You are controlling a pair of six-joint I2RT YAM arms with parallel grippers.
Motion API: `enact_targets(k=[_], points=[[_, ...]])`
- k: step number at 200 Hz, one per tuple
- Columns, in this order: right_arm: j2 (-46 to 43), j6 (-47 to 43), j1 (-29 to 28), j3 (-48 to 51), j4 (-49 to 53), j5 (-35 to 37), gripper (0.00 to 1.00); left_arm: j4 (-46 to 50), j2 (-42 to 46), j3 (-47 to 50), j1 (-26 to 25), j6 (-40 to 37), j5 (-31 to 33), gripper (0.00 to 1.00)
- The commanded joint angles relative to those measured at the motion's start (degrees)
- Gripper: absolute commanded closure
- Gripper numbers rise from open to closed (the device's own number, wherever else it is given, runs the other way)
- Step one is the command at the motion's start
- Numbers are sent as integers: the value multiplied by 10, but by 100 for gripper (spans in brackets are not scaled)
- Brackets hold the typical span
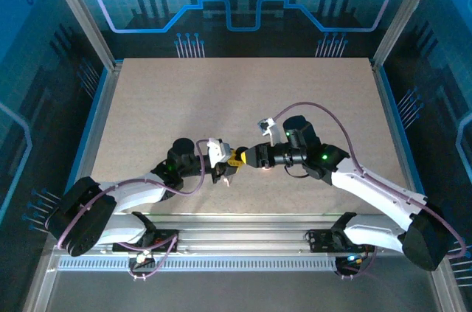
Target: Insert wireless bluetooth earbuds into charging case
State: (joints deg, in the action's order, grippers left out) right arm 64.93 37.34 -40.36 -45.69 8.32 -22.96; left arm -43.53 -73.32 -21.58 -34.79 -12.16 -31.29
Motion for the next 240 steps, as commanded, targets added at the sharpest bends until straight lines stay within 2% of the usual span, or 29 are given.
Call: enact_targets(k=[1,240], points=[[4,1,-8,7,-6,10,59,2,15,-7,-5,-5,3,82],[37,-10,-11,-19,-47,-14,63,20,30,-9,-11,0,10,82]])
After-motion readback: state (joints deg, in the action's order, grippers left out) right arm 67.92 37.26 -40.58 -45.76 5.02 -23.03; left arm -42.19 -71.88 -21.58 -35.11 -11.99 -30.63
